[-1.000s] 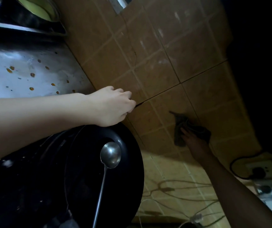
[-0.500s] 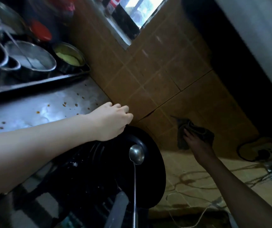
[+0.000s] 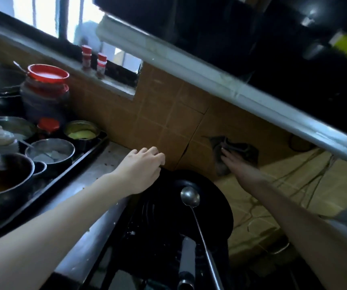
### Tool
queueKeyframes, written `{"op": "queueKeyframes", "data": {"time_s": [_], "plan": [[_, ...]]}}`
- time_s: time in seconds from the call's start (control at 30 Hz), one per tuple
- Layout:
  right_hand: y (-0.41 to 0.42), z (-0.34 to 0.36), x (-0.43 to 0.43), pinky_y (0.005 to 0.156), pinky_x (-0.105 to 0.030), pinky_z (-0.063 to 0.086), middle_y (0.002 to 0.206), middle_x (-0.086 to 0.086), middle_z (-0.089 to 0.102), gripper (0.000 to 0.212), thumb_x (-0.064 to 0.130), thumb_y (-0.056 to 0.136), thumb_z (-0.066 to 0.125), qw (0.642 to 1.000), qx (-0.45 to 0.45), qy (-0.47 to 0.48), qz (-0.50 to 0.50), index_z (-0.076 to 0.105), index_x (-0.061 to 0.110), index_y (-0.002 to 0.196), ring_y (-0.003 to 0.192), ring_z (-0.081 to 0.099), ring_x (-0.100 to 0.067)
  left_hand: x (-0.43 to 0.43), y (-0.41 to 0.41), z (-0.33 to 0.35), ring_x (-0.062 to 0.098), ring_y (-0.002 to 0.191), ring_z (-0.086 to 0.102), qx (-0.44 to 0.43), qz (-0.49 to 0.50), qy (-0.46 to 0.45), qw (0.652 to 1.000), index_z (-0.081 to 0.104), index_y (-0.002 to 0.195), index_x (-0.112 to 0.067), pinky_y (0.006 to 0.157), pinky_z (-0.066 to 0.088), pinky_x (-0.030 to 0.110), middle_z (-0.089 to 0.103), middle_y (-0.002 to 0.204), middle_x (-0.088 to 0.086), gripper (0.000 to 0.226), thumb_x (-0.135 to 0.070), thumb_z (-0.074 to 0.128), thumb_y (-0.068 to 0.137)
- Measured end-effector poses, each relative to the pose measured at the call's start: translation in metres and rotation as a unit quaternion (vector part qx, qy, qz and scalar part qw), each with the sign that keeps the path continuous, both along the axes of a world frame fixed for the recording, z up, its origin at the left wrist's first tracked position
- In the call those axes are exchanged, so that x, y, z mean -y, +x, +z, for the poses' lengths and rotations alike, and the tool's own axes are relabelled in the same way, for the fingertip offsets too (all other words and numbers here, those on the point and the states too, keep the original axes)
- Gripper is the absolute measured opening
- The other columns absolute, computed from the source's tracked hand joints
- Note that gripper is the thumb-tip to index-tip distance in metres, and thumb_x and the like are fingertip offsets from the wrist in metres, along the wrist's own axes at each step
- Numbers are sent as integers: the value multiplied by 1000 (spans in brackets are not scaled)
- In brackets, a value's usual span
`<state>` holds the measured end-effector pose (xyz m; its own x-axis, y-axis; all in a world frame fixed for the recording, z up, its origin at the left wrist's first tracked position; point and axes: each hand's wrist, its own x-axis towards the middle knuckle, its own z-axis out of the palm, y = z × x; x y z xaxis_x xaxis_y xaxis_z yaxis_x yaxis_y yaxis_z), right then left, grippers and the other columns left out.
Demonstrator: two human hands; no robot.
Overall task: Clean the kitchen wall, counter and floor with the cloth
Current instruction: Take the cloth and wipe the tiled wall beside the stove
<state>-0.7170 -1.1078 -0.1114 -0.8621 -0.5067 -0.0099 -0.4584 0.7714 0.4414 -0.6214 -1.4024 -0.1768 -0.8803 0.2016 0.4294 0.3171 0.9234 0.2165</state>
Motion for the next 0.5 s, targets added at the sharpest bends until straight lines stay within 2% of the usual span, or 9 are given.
{"op": "queueKeyframes", "data": {"time_s": [0.03, 0.1, 0.2, 0.27, 0.37, 0.5], "plan": [[5, -4, -3, 118, -34, 22, 160, -1, -4, 65, -6, 93, 37, 1000, -10, -15, -1, 14, 13, 150, 148, 0, -17, -3, 0, 1, 19, 98, 53, 2, -8, -2, 1000, 51, 112, -27, 79, 36, 32, 50, 114, -5, 21, -29, 40, 94], [14, -12, -10, 113, -37, 33, 161, 2, -2, 71, -7, 89, 45, 998, -21, -50, -22, 16, 16, 150, 147, 1, -14, -10, -1, 3, 18, 99, 53, 17, -30, -16, 999, 50, 114, -28, 80, 35, 31, 49, 117, -5, 22, -30, 40, 95], [29, -23, -14, 107, -44, 34, 160, 1, 9, 65, 1, 89, 47, 996, -61, -58, -39, 23, 17, 147, 146, 10, -17, -25, -6, 7, 18, 100, 53, 28, -59, -45, 997, 50, 116, -27, 82, 38, 31, 49, 120, -4, 23, -30, 39, 96], [39, -29, -22, 106, -47, 34, 157, -2, 19, 64, -2, 87, 50, 995, -67, -48, -53, 29, 15, 145, 144, 15, -21, -38, -10, 12, 19, 102, 53, 39, -83, -57, 994, 50, 118, -26, 84, 39, 32, 49, 122, -4, 24, -29, 38, 97], [55, -35, -44, 103, -45, 38, 150, -6, 31, 58, -3, 84, 53, 993, -67, -73, -70, 38, 12, 138, 141, 23, -24, -62, -17, 18, 19, 105, 52, 57, -120, -74, 988, 49, 121, -25, 85, 38, 31, 48, 124, -3, 26, -28, 38, 98], [82, -37, -78, 94, -36, 44, 146, -4, 35, 51, -2, 87, 50, 989, -58, -101, -95, 41, 12, 135, 138, 27, -23, -105, -21, 25, 18, 107, 51, 68, -171, -82, 979, 51, 121, -24, 89, 39, 32, 50, 123, -3, 26, -26, 39, 98]]}}
